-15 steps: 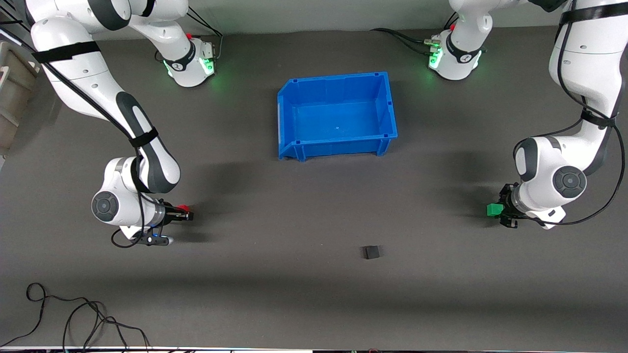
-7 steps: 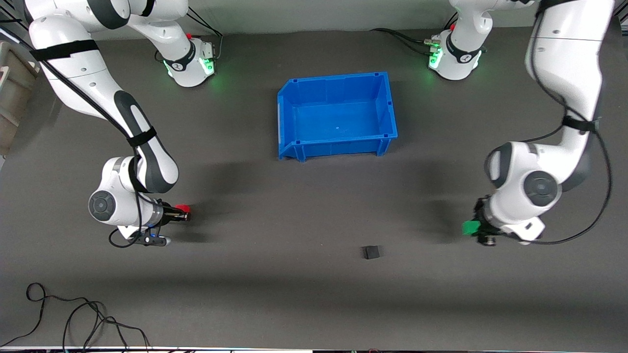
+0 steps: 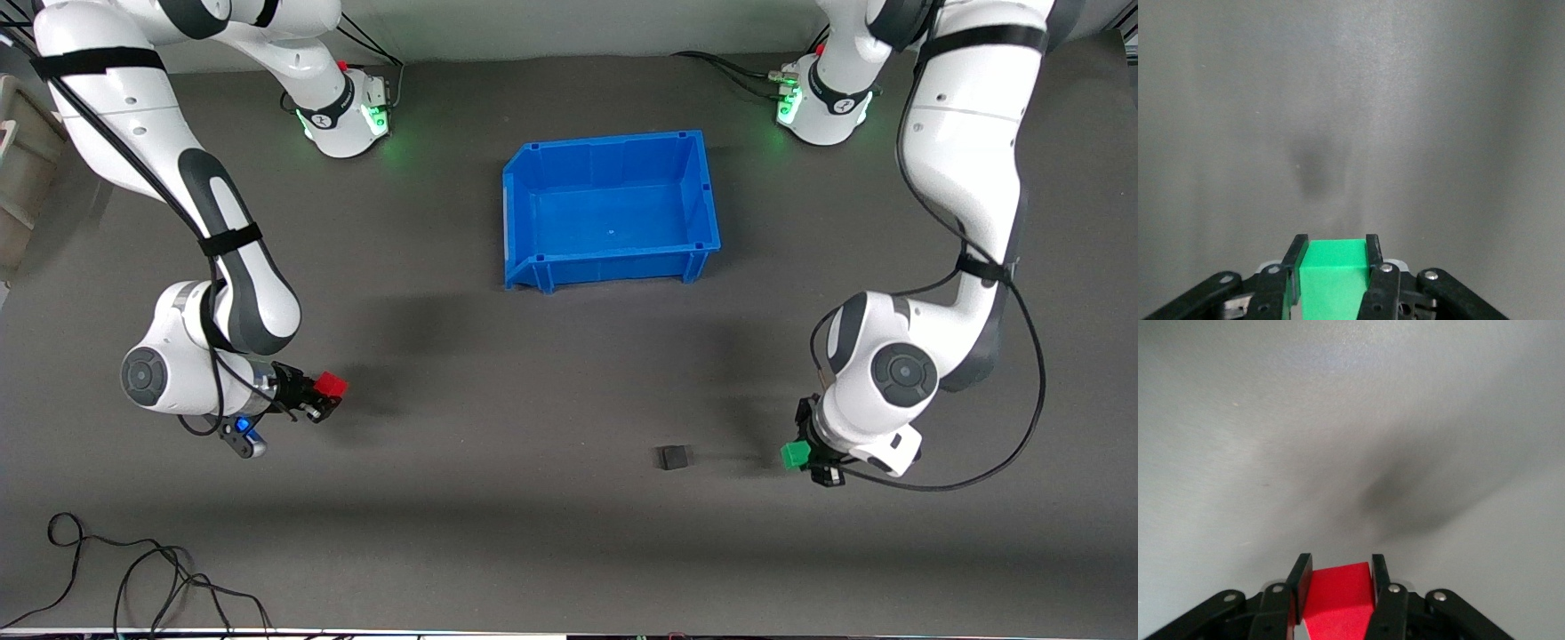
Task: Attach green and red cubes to black cube
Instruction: 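Carry the red cube and the green cube toward the black cube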
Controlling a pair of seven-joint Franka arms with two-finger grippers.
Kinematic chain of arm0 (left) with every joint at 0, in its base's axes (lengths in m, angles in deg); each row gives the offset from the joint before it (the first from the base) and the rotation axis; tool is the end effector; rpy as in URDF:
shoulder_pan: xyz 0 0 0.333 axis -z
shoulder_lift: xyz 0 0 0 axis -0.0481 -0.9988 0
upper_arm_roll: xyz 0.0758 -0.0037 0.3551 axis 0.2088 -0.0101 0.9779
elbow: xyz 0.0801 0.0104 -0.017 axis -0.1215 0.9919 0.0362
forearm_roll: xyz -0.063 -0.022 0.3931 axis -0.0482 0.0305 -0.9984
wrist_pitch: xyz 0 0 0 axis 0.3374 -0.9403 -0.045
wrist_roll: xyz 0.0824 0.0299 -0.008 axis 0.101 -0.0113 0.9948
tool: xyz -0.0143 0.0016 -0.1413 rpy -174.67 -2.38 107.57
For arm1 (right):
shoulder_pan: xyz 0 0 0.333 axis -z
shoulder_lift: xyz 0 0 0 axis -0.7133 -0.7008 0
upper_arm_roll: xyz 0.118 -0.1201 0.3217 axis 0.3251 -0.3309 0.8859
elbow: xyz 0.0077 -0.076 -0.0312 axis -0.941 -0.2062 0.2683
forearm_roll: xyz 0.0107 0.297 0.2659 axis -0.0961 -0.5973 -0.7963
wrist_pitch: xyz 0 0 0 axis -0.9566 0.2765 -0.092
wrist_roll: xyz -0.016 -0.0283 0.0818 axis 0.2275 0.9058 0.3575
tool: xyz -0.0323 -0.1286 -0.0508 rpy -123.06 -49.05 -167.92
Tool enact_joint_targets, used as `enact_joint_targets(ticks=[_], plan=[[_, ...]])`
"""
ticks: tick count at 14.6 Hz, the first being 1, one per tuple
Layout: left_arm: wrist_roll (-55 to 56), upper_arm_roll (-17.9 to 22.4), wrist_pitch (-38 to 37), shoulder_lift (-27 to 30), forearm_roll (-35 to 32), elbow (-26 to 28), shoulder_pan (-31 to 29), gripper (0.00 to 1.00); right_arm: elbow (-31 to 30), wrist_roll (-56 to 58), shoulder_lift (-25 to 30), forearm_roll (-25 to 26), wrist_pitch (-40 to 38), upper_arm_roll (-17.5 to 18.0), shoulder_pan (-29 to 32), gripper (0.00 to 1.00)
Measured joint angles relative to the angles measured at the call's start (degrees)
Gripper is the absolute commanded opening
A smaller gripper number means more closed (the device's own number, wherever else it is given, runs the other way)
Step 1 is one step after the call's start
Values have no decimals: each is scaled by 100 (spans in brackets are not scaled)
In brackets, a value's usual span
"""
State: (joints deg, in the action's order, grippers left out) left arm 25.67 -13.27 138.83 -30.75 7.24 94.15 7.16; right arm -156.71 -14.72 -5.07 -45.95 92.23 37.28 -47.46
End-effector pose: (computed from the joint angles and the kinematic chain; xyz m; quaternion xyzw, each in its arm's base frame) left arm 0.7559 -0.1656 0.2429 0.6567 0.7506 0.0468 0.0554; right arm 0.6773 0.0569 0.2428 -0.9076 0.4059 0.0961 0.0483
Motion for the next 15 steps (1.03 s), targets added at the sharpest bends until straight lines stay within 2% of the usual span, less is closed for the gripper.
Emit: enact_joint_targets(ticks=[6, 9, 15], plan=[[105, -12, -155, -344, 28, -327, 338, 0, 597, -3326, -36, -150, -57, 26, -1025, 0], [206, -11, -209, -501, 29, -581, 520, 0, 920, -4045, -296, -630, 39, 29, -1419, 0], [317, -14, -59, -947, 31, -940, 837, 0, 1518, -5627, -1084, -651, 851, 15, -2262, 0]])
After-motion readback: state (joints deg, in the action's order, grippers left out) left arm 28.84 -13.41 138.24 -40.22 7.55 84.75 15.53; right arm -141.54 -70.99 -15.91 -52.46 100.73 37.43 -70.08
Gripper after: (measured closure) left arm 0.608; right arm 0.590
